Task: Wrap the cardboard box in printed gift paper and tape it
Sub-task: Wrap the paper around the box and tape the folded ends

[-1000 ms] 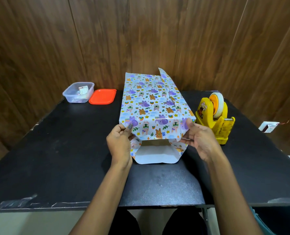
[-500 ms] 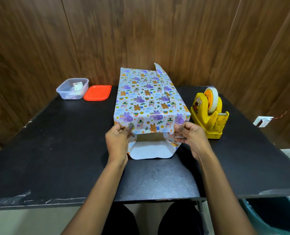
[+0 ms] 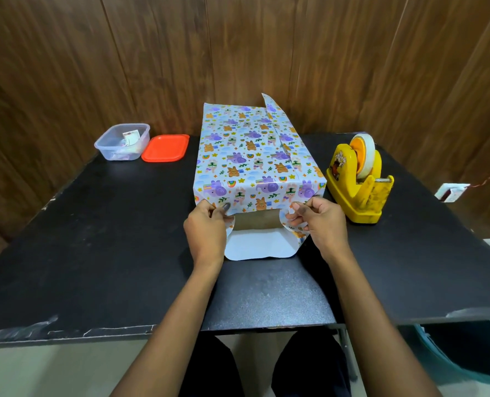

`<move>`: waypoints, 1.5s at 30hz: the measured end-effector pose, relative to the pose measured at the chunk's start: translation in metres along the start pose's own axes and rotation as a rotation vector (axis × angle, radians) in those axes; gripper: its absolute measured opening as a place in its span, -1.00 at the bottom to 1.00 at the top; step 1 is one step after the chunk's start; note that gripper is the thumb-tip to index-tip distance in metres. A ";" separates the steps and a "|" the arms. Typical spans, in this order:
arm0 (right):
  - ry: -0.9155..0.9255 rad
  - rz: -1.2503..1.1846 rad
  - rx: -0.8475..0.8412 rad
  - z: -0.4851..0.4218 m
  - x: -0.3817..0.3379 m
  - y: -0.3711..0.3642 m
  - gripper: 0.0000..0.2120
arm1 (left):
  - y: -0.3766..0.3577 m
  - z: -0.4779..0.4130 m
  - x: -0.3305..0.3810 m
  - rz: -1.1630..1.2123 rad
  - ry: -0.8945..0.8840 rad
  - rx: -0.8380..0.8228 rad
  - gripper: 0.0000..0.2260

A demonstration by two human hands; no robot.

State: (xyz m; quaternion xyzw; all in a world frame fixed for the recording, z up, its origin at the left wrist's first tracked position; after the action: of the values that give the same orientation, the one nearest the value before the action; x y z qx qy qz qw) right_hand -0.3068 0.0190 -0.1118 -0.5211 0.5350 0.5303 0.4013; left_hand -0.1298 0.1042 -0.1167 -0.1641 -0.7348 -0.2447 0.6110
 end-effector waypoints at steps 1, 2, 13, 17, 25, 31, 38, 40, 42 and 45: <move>0.003 0.008 0.008 0.000 0.001 -0.001 -0.83 | 0.000 0.001 0.001 -0.008 -0.004 0.004 -0.81; 0.004 0.012 0.013 -0.001 0.001 -0.001 -0.83 | 0.000 0.002 0.002 -0.016 -0.008 0.007 -0.81; 0.040 0.130 0.052 -0.003 0.004 -0.003 -0.80 | 0.008 0.006 0.007 -0.482 -0.171 0.028 -0.71; 0.037 0.147 0.045 -0.004 0.001 -0.003 -0.79 | 0.017 0.008 0.020 -0.901 -0.588 0.262 -0.65; 0.015 0.144 0.017 -0.007 0.000 -0.001 -0.76 | 0.007 -0.010 0.046 -1.195 -1.413 0.164 -0.42; -0.013 0.142 0.000 -0.011 0.000 0.001 -0.78 | -0.012 -0.029 0.071 -1.406 -1.929 -0.472 -0.40; -0.168 0.080 -0.034 -0.016 0.001 0.008 -0.64 | -0.020 -0.029 0.072 -1.503 -1.706 -0.799 -0.26; -0.191 0.178 -0.009 -0.017 0.002 0.012 -0.59 | -0.020 -0.029 0.070 -1.513 -1.640 -0.837 -0.25; -0.181 0.313 0.016 -0.017 0.001 0.015 -0.55 | -0.021 -0.027 0.071 -1.428 -1.662 -0.829 -0.23; -0.140 0.588 0.040 -0.013 -0.007 0.020 -0.50 | -0.020 -0.025 0.071 -1.499 -1.601 -0.851 -0.25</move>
State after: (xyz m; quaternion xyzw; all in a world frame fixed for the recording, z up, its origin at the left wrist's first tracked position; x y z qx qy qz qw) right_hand -0.3243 0.0053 -0.1000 -0.2982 0.6443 0.6476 0.2767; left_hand -0.1337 0.0697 -0.0473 0.0116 -0.6811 -0.5957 -0.4255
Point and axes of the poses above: each hand's wrist, its own z-axis away from the middle knuckle, its own y-axis out of the back of the hand, x = y × z, the point moved 2 cm from there along -z, towards the middle knuckle, and after that the axes turned 2 degrees about x, right-handed, at the moved point
